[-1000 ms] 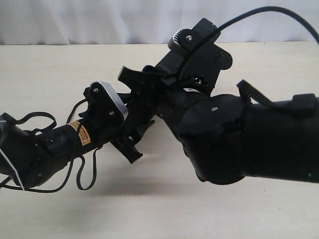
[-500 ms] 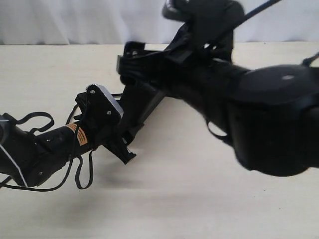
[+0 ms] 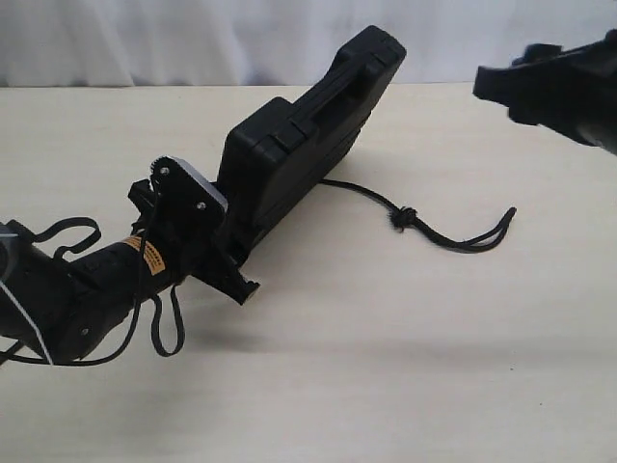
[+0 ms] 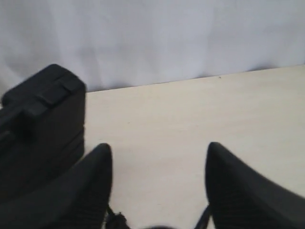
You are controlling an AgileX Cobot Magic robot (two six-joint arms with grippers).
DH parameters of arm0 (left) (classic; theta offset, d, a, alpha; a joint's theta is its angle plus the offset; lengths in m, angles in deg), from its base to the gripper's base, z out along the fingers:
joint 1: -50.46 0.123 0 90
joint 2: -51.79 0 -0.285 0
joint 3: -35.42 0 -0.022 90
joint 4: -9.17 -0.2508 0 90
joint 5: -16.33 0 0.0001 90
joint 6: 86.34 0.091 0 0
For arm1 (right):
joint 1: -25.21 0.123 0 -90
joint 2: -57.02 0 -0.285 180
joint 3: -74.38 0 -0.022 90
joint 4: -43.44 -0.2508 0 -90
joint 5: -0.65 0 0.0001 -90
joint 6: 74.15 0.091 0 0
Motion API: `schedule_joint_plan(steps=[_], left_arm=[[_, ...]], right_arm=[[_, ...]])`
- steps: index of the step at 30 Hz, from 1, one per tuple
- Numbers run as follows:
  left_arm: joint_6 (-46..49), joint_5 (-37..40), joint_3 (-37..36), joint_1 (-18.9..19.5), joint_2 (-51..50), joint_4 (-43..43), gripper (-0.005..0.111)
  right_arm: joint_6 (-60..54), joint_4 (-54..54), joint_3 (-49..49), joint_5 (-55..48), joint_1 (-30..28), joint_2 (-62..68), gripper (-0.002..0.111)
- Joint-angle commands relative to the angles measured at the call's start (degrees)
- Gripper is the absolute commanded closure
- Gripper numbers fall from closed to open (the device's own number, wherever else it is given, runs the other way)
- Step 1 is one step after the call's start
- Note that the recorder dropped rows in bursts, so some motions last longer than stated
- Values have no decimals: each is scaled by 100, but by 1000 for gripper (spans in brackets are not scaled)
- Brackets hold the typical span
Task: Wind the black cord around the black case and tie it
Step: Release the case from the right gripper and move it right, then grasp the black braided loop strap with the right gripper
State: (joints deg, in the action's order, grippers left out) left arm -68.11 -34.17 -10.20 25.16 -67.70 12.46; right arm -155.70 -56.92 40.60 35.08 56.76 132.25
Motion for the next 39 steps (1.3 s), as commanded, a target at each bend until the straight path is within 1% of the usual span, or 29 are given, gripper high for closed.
schedule_joint_plan(steps=[1, 3, 5, 7, 15, 23, 25, 27, 30, 34, 35, 37, 39], left_arm=[[-48, -112, 3, 29, 27, 315, 107], [-48, -192, 3, 29, 27, 450, 107], [-48, -265, 3, 29, 27, 515, 107], [-48, -308, 3, 29, 27, 515, 107], [-48, -337, 3, 29, 27, 481, 107], [-48, -315, 3, 29, 27, 494, 107], [-48, -338, 3, 29, 27, 545, 107], [-48, -380, 3, 29, 27, 642, 107], [-48, -380, 3, 29, 27, 673, 107], [-48, -288, 3, 29, 27, 672, 107], [-48, -288, 3, 29, 27, 672, 107], [-33, -263, 3, 29, 27, 672, 107], [-33, -263, 3, 29, 27, 672, 107]], right_arm=[[18, 41, -226, -136, -628, 134, 83], [18, 41, -290, -136, -775, 258, 96], [18, 41, -323, -136, -841, 409, 104], [61, 41, -323, -161, -841, 545, 104], [1066, 41, -323, -431, -841, 1357, 104], [1503, 41, -323, -435, -841, 2164, 104], [1715, 41, -347, -611, -830, 2374, 104], [1959, 41, -347, -974, -830, 2565, 100], [2252, 41, -314, -1342, -830, 2812, 85], [2498, 41, -226, -1340, -843, 2979, 55], [2613, 41, -199, -1297, -860, 3011, 49], [2775, 41, -148, -1377, -949, 3074, 47], [3039, 41, -88, -1535, -1059, 3179, 51]])
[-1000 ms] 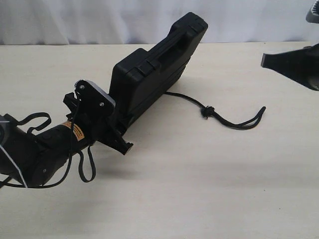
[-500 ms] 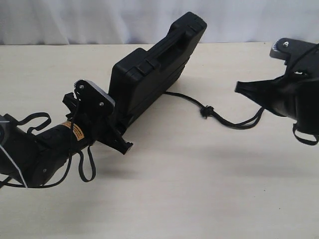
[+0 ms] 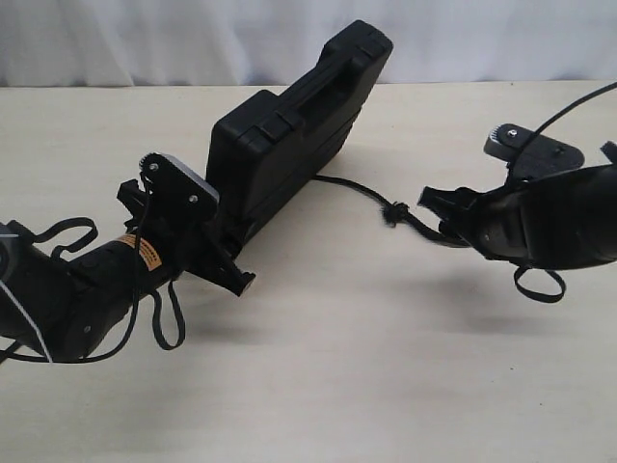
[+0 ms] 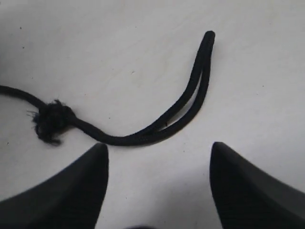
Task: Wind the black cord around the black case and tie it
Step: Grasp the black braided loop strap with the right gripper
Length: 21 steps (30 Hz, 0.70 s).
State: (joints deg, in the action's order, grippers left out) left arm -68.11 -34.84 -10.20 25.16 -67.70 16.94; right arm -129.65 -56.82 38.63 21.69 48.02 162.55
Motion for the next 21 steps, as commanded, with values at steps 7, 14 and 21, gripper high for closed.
schedule_joint_plan(steps=[7, 14, 21], left_arm=[[-33, -193, 3, 29, 27, 213, 107], [-33, -168, 3, 29, 27, 201, 107], [-23, -170, 3, 29, 27, 190, 107]], right_arm=[[1126, 31, 393, -590, -483, 723, 59], [1469, 31, 878, -890, -548, 1276, 59], [1745, 31, 1064, -890, -548, 1613, 60]])
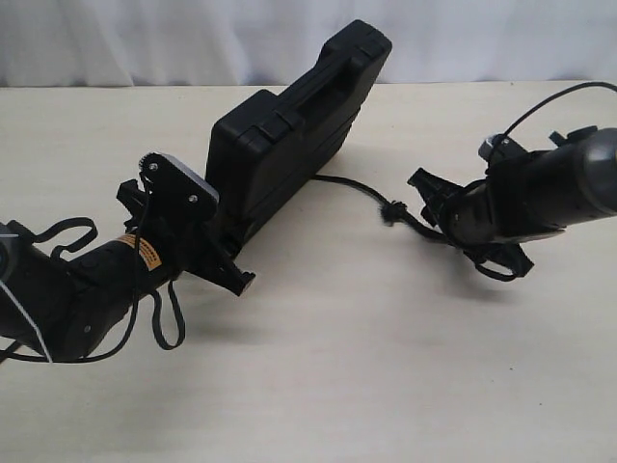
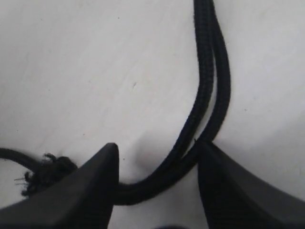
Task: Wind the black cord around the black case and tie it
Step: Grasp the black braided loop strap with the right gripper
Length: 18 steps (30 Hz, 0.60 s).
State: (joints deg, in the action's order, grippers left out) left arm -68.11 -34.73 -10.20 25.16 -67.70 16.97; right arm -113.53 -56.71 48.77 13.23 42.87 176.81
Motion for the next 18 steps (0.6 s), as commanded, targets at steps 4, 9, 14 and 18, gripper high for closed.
schedule_joint_plan(steps=[4, 9, 14, 18], left_arm=[[-10, -181, 3, 29, 27, 188, 107], [15, -193, 3, 29, 27, 188, 107], [15, -193, 3, 29, 27, 188, 107], [15, -164, 3, 29, 27, 188, 107]], right_arm=[[259, 21, 99, -30, -33, 369, 77], [339, 21, 99, -40, -33, 527, 101], [339, 471, 148, -29, -33, 408, 104], [305, 1965, 160, -84, -33, 23, 104]])
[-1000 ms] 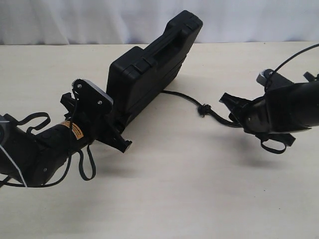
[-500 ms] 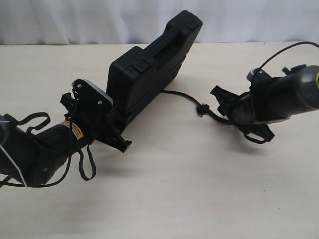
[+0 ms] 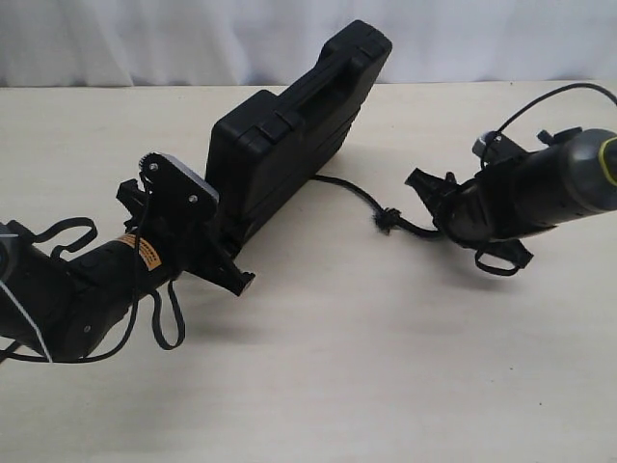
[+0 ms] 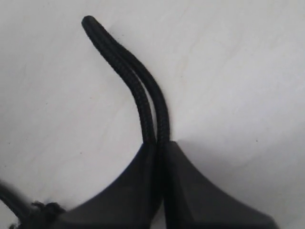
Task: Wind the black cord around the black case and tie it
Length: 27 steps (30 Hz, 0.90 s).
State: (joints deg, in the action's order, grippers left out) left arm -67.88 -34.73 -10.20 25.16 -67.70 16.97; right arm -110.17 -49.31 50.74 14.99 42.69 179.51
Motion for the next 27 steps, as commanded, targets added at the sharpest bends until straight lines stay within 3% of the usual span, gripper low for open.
schedule_joint_plan(steps=[1, 11, 17, 22, 27], left_arm=[[-7, -138, 3, 29, 27, 188, 107], [-7, -148, 3, 29, 27, 188, 107], [-7, -148, 3, 29, 27, 188, 107], [-7, -148, 3, 29, 27, 188, 107], [-7, -148, 3, 29, 27, 188, 107]], right_arm=[[-31, 1412, -47, -272, -15, -379, 104], [274, 4709, -1038, -68, -3, -1711, 104], [2103, 7258, -1741, 548, -3, -2154, 104], [3947, 9581, -2368, 1758, -3, -2286, 104], [4596, 10624, -2644, 2442, -3, -2258, 104]])
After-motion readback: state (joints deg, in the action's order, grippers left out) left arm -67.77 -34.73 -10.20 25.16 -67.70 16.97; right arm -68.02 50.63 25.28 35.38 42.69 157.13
